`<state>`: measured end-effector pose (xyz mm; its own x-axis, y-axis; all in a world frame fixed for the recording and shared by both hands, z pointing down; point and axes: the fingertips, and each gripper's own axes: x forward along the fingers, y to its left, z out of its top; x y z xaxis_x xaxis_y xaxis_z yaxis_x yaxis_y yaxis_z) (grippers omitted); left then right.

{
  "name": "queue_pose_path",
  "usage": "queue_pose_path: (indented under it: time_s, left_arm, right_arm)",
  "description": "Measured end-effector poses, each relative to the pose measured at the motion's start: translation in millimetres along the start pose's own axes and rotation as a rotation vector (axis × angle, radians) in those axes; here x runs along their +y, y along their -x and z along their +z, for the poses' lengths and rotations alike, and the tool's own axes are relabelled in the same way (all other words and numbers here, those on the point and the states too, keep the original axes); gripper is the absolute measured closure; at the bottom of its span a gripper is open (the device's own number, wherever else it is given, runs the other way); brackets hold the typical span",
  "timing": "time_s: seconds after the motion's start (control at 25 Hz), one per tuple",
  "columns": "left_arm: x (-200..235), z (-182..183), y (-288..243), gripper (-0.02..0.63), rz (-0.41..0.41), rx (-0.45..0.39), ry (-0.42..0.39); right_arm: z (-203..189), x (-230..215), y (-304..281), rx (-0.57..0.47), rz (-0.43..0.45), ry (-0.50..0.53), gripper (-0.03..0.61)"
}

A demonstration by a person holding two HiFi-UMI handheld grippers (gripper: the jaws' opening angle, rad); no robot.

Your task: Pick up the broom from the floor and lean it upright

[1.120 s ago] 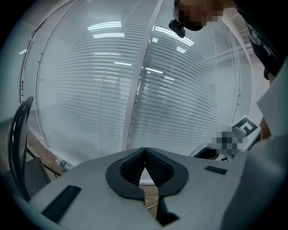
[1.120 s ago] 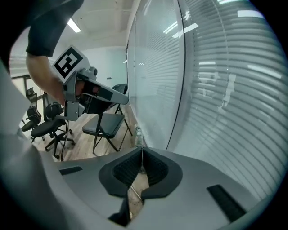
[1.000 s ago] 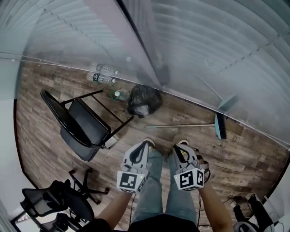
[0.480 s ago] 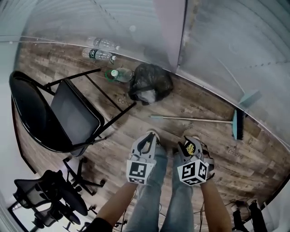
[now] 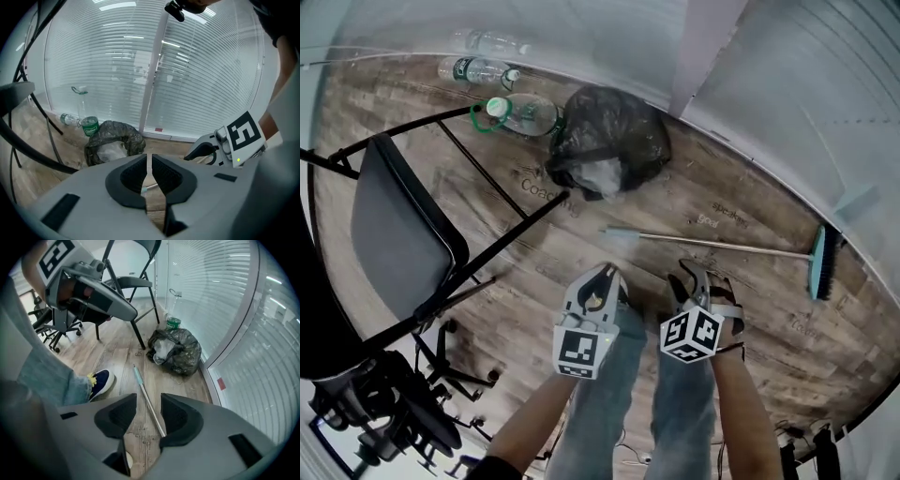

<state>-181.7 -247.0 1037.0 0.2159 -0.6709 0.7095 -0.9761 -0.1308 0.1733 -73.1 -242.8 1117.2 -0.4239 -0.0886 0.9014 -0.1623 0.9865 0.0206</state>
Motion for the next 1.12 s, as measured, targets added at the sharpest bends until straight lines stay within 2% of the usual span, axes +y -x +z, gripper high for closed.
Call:
queue_pose_path:
  time_s: [0.24, 0.44, 0.68, 0.84, 0.88, 0.92, 1.12]
  left_arm:
    - [22, -57, -40, 0.591, -0.006, 0.019, 0.03]
    - [38, -87, -65, 0.591, 0.007, 0.026, 0.045]
    - [46, -93, -85, 0.591, 0.018, 0.025, 0.098]
    - [47, -93, -91, 0.591, 0.016, 0.024, 0.095]
    - [47, -93, -93, 0.591, 0.012, 0.024, 0.087]
    - [47, -93, -94, 0.591, 0.008, 0.024, 0.08]
    - [47, -85, -92, 0.591, 0.006, 0.021, 0.06]
  right_arm:
    - [-46, 11, -87, 0.086, 0.04, 0.078, 0.411]
    - [-65, 13, -134, 0.124, 0.066, 0.124, 0.411]
    - [-78, 14, -170, 0.175, 0.108, 0.133, 0.411]
    - [-88, 14, -186, 0.224, 0.137, 0.139, 0.414]
    - [-90, 13, -189, 0.238, 0.137, 0.147, 0.437]
    - [-92, 12, -191, 0.254, 0.139, 0.163, 0.469]
    - [-89, 14, -187, 0.283, 0.165, 0.276, 0.492]
